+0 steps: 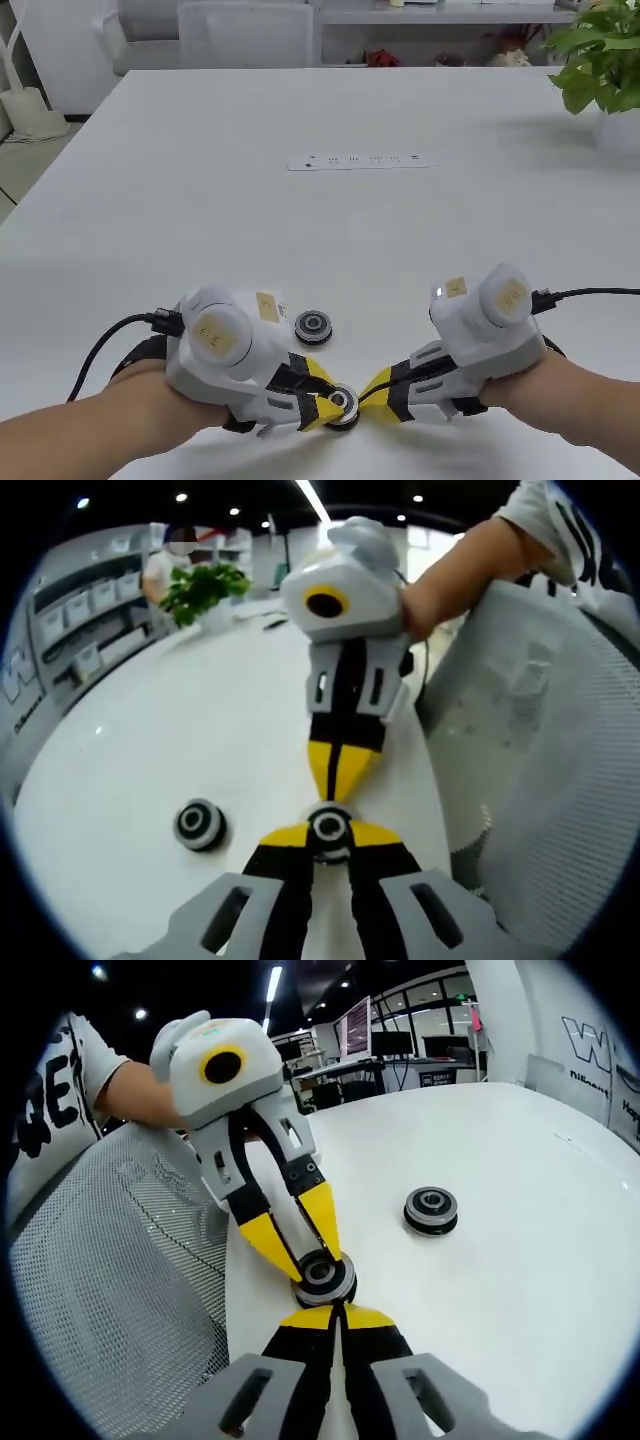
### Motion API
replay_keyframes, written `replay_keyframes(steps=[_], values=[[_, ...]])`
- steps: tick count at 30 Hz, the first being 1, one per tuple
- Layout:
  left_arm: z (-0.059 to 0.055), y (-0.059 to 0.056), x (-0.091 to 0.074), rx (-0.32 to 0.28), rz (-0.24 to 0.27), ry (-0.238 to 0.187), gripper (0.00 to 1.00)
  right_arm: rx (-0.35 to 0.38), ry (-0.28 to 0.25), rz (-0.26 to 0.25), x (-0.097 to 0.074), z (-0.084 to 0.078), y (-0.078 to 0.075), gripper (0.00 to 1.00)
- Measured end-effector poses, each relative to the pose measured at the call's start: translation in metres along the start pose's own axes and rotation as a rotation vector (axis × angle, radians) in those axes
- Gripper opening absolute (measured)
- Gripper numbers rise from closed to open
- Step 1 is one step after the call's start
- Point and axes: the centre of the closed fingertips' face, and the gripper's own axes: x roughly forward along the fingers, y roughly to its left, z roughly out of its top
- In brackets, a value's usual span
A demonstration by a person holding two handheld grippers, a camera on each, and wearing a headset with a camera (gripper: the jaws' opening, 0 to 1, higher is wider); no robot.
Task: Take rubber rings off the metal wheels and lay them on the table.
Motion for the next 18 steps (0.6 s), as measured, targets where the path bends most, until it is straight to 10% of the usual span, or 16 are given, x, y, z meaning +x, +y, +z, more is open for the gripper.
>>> replay_keyframes(steps=[18], values=[[0.0000,0.0000,0.0001,0.000,-0.001,-0.002,0.13,0.171,-0.064,0.024,-0.0084,0.0051,-0.0023,0.00]])
